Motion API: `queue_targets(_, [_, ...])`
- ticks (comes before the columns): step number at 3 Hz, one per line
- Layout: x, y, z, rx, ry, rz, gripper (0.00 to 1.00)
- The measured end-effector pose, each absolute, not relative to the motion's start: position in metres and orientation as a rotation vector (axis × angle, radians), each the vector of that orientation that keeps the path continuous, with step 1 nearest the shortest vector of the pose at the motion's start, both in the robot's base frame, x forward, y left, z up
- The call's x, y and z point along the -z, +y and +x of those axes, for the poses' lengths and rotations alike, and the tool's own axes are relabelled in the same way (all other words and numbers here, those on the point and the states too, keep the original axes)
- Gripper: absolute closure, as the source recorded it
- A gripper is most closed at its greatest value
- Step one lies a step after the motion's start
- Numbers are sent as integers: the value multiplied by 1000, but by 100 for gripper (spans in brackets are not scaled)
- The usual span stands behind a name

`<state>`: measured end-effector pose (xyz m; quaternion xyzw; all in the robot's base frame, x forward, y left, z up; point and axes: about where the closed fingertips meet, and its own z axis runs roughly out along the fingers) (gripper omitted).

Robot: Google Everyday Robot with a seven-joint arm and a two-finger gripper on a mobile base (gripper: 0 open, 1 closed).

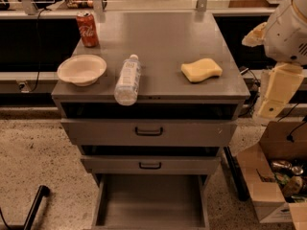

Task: Place blue plastic bottle into bottom drawer

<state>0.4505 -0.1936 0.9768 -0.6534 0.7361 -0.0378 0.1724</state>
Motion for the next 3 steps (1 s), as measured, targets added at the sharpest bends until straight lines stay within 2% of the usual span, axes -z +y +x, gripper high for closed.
queue_targets(1, [-976, -191, 451, 103, 2080, -1869, 0])
queue_targets(2, [-961, -154, 456, 14, 1914, -2121, 0])
queue_targets(3, [-938, -88, 471, -45, 1567, -2439, 0])
